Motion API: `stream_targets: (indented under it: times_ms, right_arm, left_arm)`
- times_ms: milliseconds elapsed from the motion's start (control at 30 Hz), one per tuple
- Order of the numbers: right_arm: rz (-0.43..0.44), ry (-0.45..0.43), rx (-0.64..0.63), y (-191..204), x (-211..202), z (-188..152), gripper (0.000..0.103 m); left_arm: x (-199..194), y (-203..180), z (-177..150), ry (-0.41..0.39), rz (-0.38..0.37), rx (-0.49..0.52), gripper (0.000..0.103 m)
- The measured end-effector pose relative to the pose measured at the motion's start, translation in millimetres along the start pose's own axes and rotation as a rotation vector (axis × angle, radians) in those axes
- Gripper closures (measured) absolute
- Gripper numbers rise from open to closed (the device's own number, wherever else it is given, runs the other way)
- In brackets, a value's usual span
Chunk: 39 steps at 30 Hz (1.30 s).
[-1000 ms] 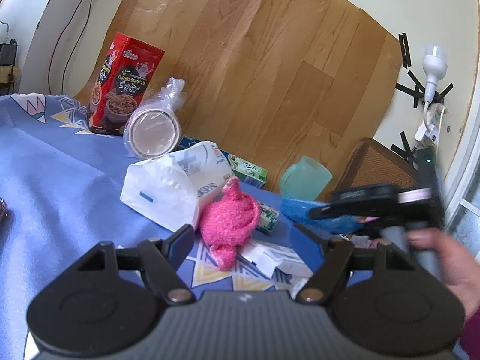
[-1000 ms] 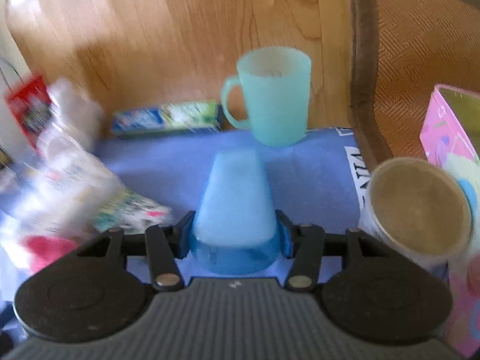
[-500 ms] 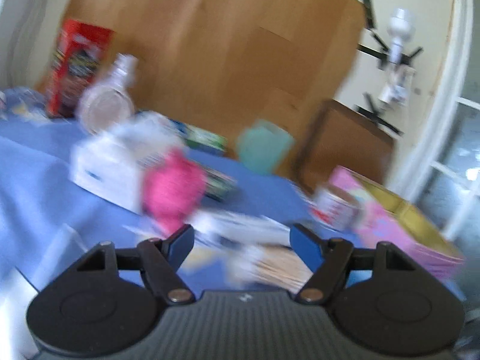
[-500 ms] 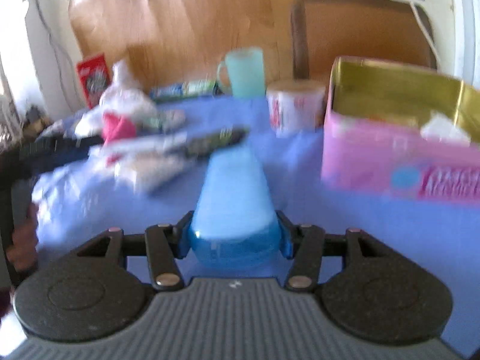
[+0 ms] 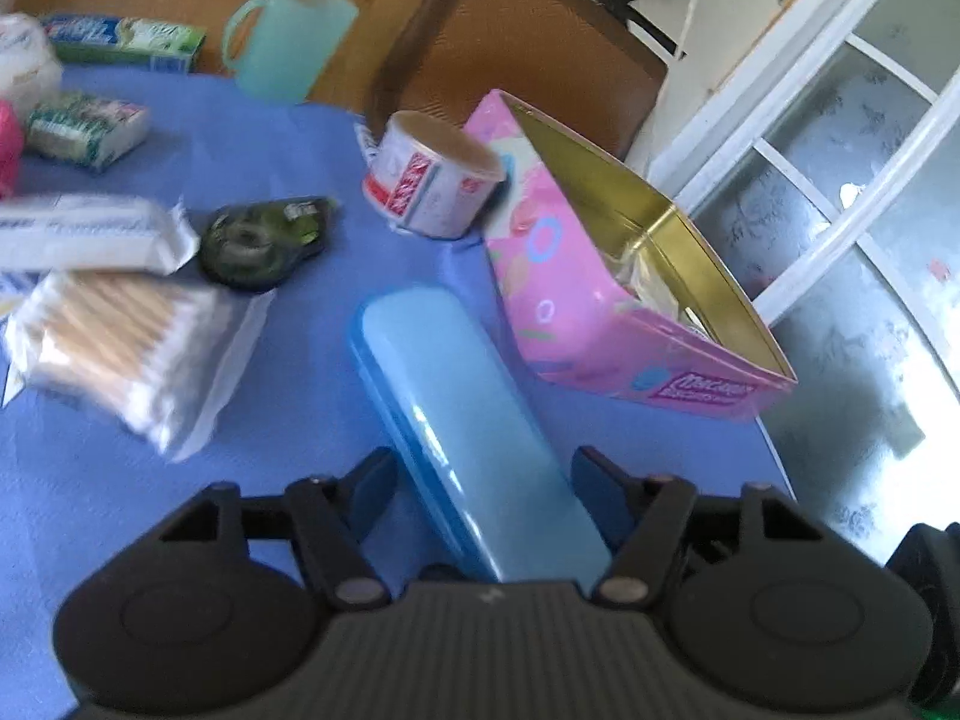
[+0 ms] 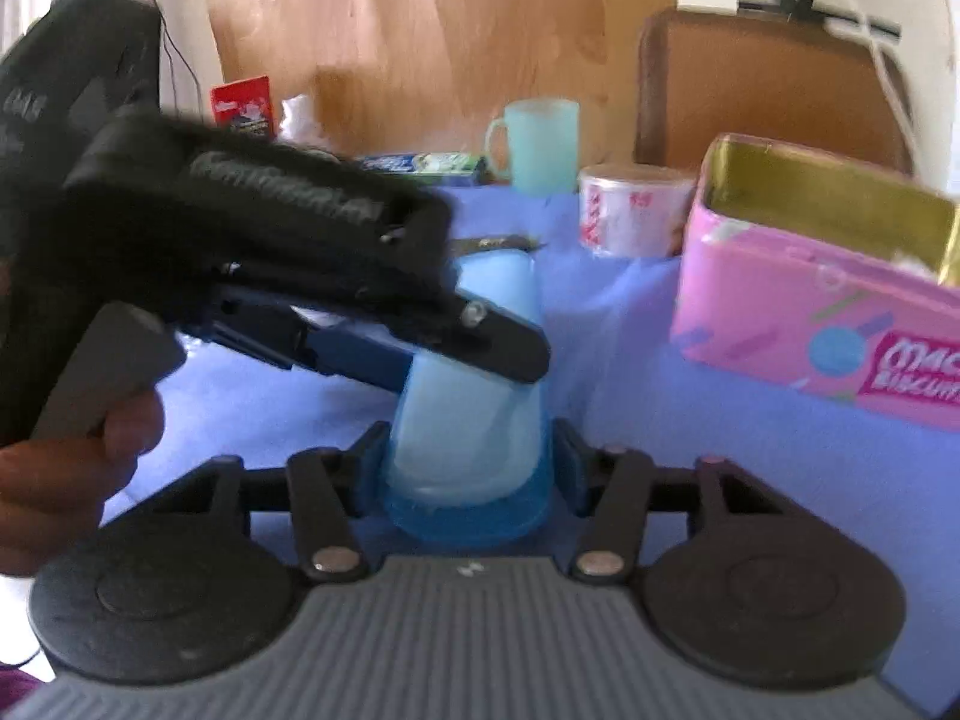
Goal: Organize soft objects
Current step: 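Grasp the blue pencil case with the right tool and drop it into the tin, then grasp the green correction tape with the right tool and drop it into the tin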
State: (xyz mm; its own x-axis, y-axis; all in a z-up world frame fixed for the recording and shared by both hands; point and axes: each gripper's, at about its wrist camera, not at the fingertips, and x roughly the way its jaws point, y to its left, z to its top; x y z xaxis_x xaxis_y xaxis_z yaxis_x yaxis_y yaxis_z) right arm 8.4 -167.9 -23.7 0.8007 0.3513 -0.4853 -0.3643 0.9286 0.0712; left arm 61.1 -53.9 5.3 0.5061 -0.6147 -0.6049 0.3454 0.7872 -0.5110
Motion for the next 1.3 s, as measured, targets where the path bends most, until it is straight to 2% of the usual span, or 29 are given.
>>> stream_targets:
  times_ms: [67, 167, 267, 367, 433, 533, 600, 633, 733, 833, 967, 1067, 1167, 1233, 1300]
  right_arm:
    - [0.004, -0.041, 0.013, -4.6, -6.0, 1.6, 0.045]
    - [-0.009, -0.156, 0.006, -11.0, -21.6, 13.8, 0.045]
    - [-0.05, -0.257, 0.033, -29.4, -30.4, 31.9, 0.045]
    - [-0.118, -0.313, 0.083, -58.1, -32.4, 46.7, 0.045]
    - [-0.164, -0.333, 0.125, -78.5, -29.7, 54.5, 0.045]
    - [-0.272, -0.334, 0.132, -108.5, -14.2, 63.2, 0.043]
    - [-0.384, -0.306, 0.119, -122.3, 2.7, 65.3, 0.038]
    - [-0.399, -0.301, 0.133, -131.5, 2.5, 63.3, 0.039]
    - [-0.363, -0.342, 0.204, -142.0, -10.6, 53.4, 0.039]
    - [-0.33, -0.378, 0.222, -138.8, -17.7, 54.0, 0.042]
    - [-0.183, -0.397, 0.173, -102.5, -18.8, 68.1, 0.042]
    - [-0.042, -0.33, 0.091, -67.7, 1.6, 80.2, 0.042]
    - [0.051, -0.187, 0.064, -35.3, 38.4, 85.0, 0.042]
    - [0.073, -0.105, 0.109, -25.8, 64.4, 86.8, 0.042]
    - [0.028, -0.047, 0.151, -19.1, 87.1, 90.1, 0.041]
  left_arm:
    - [-9.3, -16.8, 2.6, -0.044, 0.001, 0.051, 0.038]
    - [-19.1, -43.6, 20.6, -0.11, -0.006, 0.129, 0.038]
    - [-6.4, -74.4, 52.2, -0.128, -0.016, 0.206, 0.04]
    - [20.0, -105.7, 79.4, -0.134, -0.031, 0.274, 0.04]
    - [40.8, -122.4, 92.1, -0.144, -0.022, 0.314, 0.039]
    - [54.2, -125.5, 94.0, -0.177, 0.015, 0.293, 0.037]
    - [42.9, -112.7, 86.2, -0.185, -0.005, 0.26, 0.037]
    - [31.0, -100.3, 79.2, -0.198, -0.013, 0.246, 0.037]
    - [-9.0, -60.9, 58.4, -0.251, 0.014, 0.226, 0.037]
    - [-50.7, -17.1, 35.7, -0.288, 0.085, 0.177, 0.037]
    - [-97.4, 38.6, 9.5, -0.334, 0.2, 0.081, 0.037]
    - [-114.1, 72.9, -11.0, -0.359, 0.298, 0.032, 0.037]
    - [-115.0, 99.5, -25.4, -0.349, 0.333, -0.022, 0.037]
    - [-111.6, 108.3, -33.2, -0.354, 0.347, -0.028, 0.038]
    - [-115.6, 111.3, -33.7, -0.375, 0.294, -0.039, 0.037]
